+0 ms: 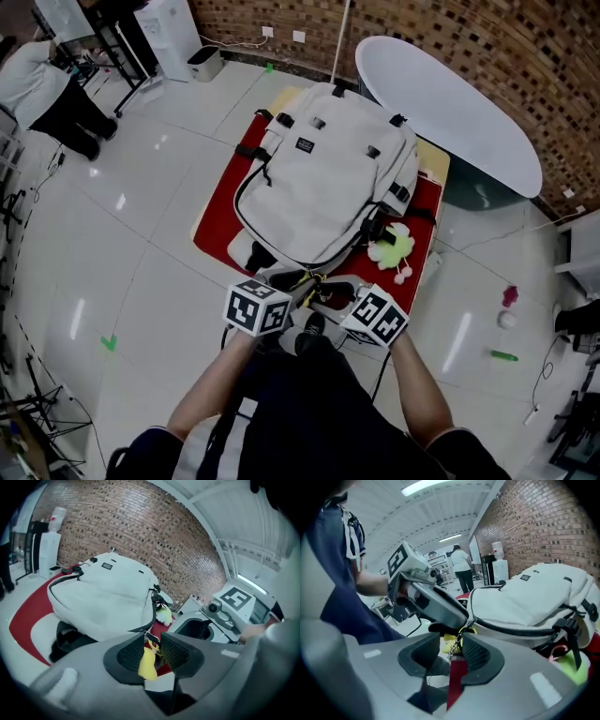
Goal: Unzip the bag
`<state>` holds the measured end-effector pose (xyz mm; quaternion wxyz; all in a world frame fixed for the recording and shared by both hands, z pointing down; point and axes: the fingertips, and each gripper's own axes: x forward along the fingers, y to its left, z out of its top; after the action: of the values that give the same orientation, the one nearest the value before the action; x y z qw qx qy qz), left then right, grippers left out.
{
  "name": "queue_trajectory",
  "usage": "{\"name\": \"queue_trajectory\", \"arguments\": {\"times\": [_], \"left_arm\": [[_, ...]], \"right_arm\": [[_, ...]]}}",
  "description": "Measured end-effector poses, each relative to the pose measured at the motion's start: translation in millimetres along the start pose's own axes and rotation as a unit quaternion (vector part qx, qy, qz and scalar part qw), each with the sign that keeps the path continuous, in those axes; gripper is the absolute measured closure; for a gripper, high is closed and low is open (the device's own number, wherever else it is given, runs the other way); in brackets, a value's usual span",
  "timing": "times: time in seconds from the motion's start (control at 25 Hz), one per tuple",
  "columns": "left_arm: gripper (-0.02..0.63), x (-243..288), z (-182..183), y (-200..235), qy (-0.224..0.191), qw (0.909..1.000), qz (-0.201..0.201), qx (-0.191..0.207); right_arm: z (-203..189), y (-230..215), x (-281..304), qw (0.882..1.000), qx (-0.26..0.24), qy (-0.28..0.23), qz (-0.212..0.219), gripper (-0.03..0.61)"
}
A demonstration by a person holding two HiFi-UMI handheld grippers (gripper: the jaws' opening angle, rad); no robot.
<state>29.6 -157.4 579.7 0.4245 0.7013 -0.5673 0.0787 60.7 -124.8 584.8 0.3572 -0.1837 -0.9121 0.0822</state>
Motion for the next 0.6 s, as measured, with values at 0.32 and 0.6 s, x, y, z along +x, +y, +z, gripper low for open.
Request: {"name": "queue_trajectory", "arguments": {"times": [0.32,0.6], "left_arm": [[0.476,8.4,-1.7,9.4,-0.020,0.9947,0.031,-0.096],[0.495,18.6,-18.0,8.9,-0.008,0.9877,0.017,-0.156]], "right_arm": [[-1.7,11.0,0.5,0.998,-0.055,0.007,0.034,0.446],[-10.0,15.6,-1.0,0.994,-0.098,0.018,0.036,0.457]]}}
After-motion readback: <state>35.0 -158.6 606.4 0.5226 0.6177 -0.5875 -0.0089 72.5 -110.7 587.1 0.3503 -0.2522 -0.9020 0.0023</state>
